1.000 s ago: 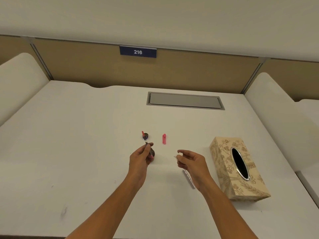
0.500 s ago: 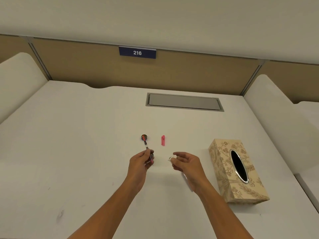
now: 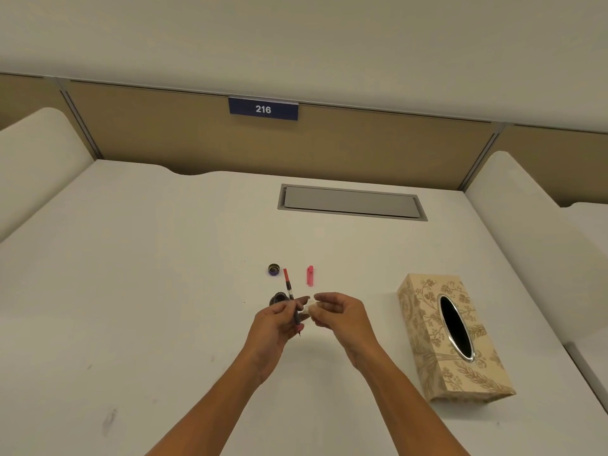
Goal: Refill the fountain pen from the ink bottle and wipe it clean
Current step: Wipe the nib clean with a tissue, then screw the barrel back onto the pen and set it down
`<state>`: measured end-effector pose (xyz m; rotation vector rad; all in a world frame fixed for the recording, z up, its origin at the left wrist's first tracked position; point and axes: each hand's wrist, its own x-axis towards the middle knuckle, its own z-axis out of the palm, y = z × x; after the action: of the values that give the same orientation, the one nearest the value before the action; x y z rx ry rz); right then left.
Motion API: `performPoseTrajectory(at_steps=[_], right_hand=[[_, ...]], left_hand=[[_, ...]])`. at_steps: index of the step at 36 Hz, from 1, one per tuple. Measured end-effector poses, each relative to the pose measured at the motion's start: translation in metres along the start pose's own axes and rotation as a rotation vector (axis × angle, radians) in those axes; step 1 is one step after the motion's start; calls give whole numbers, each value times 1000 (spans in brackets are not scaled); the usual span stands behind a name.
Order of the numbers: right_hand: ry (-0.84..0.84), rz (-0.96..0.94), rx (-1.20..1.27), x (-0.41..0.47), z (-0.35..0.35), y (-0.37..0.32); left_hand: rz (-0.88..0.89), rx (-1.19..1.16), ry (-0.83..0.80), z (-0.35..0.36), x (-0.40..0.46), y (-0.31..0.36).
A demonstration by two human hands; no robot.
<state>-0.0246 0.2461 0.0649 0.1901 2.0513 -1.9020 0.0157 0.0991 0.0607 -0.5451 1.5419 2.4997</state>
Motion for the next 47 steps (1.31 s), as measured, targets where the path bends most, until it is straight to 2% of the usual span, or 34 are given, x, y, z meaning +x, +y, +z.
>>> performPoseTrajectory(at_steps=[10, 20, 27, 29, 36, 41, 47], right_hand=[[-34, 9, -65, 4, 6, -2], [-60, -55, -241, 7, 4, 2], [-127, -30, -100, 4, -5, -1], [-100, -44, -84, 4, -12, -1], [162, -19, -80, 16, -58, 20], [251, 11, -287, 19, -81, 46], [239, 15, -748, 12, -77, 72]], left_hand=[[-56, 46, -6, 3, 2, -4], [-69, 124, 34, 8, 5, -6], [-60, 55, 71, 8, 6, -6], [-50, 43, 70, 7, 6, -6], [-39, -50, 138, 1, 6, -6], [-43, -87, 170, -2, 6, -7], [-53, -135, 202, -1, 5, -9]])
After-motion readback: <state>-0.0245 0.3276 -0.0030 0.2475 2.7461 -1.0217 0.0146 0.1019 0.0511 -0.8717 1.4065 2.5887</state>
